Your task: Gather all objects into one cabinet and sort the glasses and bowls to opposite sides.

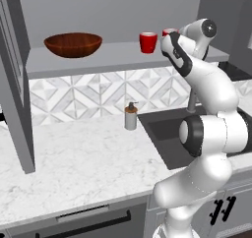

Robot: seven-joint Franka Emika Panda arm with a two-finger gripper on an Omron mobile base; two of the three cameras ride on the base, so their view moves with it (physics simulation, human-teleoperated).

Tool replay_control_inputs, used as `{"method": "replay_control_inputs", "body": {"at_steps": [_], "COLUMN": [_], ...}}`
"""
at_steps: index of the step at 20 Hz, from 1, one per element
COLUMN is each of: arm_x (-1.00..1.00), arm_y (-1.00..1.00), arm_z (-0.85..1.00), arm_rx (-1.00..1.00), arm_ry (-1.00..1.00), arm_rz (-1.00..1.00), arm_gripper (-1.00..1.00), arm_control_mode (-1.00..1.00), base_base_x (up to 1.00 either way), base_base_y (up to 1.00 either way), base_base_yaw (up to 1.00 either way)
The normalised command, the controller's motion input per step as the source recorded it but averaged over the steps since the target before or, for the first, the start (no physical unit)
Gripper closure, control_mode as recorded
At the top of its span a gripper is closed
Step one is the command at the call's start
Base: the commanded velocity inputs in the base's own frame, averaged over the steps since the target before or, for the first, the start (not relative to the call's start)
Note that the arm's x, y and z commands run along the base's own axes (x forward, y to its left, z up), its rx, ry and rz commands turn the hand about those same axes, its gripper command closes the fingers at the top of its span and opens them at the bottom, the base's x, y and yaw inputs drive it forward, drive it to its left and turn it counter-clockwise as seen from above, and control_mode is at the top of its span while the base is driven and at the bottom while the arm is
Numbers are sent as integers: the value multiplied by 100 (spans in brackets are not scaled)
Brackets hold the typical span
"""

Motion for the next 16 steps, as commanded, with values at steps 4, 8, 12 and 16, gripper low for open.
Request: {"method": "replay_control_inputs", "body": {"at_steps": [4,8,12,16], "arm_x": [0,0,0,0], "arm_y": [0,0,0,0], "arm_z": [0,0,0,0], "arm_rx": [0,0,0,0], "arm_ry": [0,0,0,0], "arm_rz": [0,0,0,0], "arm_gripper": [100,100,100,100], "arm_control_mode": [100,100,100,100], "base_base_x": [-1,-18,-17,0], "base_base_y": [0,0,0,0], "base_base_yaw": [-12,-5,0,0]}}
